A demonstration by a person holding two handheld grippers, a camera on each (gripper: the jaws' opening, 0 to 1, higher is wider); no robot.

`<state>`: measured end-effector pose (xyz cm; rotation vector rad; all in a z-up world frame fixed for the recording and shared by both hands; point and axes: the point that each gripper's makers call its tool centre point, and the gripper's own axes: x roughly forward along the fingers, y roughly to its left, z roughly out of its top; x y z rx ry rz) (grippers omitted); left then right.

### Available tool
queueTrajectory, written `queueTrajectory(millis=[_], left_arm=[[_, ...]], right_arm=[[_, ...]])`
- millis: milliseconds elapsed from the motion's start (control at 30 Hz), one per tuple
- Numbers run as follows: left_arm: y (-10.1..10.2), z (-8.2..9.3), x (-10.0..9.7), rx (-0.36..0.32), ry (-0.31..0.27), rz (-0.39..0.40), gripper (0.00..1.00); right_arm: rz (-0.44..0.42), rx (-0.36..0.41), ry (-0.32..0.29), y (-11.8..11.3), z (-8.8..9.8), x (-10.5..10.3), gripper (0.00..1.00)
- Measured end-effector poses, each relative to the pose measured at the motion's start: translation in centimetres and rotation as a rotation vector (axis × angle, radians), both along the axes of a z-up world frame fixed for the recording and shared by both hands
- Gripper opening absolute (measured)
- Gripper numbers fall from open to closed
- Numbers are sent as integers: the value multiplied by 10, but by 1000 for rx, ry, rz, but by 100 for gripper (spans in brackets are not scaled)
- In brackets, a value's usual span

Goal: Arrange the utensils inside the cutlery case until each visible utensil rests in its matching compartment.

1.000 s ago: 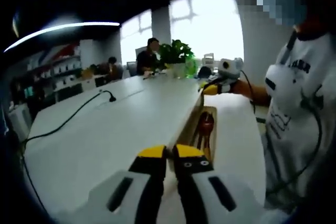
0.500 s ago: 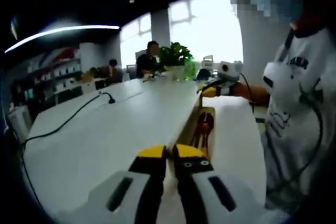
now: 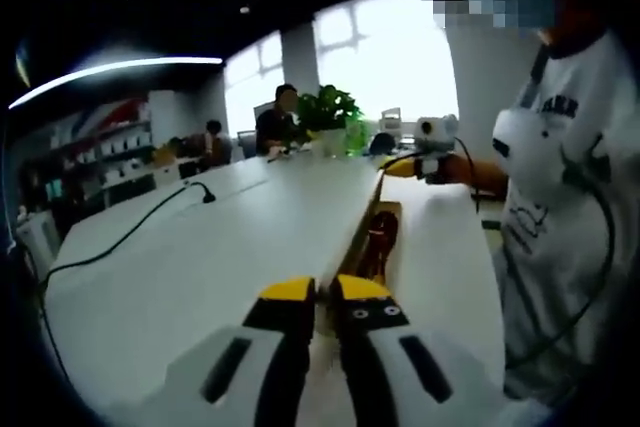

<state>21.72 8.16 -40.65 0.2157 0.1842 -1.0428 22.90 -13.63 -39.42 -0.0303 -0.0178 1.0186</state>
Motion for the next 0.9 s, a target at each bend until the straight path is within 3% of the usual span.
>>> queueTrajectory(millis=[333, 400, 533, 667, 700, 900], left_arm=[[-1, -6, -12, -9, -12, 8, 9], [-1, -8, -14, -5, -17, 9, 10], [0, -11, -16, -9, -21, 18, 9], [0, -8, -16, -23, -36, 16, 9], [0, -8, -16, -22, -39, 17, 9], [0, -8, -18, -24, -45, 16, 9]], right_arm=[[-3, 81, 95, -6, -5, -13, 6], [5, 101, 140, -6, -7, -16, 8], [8, 146, 302, -9, -18, -21, 18], [3, 156, 355, -11, -19, -20, 18], [5, 168, 393, -10, -19, -21, 18], [63, 334, 781, -11, -16, -22, 17]])
